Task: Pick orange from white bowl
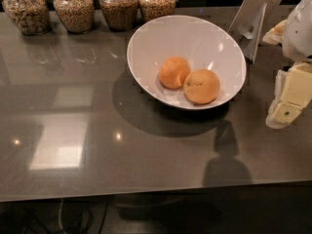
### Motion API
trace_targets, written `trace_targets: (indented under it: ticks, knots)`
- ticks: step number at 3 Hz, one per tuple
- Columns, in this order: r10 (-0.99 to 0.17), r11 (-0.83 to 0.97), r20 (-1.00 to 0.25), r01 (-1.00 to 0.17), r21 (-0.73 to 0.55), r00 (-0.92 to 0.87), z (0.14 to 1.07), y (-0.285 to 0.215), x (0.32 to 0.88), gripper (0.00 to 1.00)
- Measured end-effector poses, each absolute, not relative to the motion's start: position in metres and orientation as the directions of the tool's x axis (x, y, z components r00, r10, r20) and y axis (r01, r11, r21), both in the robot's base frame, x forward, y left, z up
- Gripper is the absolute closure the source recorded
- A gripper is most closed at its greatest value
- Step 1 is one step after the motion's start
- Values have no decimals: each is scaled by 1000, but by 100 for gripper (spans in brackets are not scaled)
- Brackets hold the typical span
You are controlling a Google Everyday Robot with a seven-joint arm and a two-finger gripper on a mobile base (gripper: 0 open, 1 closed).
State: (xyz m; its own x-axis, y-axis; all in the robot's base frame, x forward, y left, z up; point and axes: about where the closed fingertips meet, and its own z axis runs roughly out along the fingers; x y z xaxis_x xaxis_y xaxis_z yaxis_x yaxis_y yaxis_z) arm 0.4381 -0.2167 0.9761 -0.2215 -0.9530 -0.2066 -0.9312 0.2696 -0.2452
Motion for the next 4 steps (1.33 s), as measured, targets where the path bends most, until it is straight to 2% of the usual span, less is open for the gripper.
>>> trace_targets:
  ticks: [1,3,4]
  knots:
    - [-953,270,-207,-931,-245,-221,976,-217,438,0]
    - [-894,273,-426,-922,-273,-138,986,-170,494,0]
    - [-855,320,-490,-915,-245,-168,986,-146,529,0]
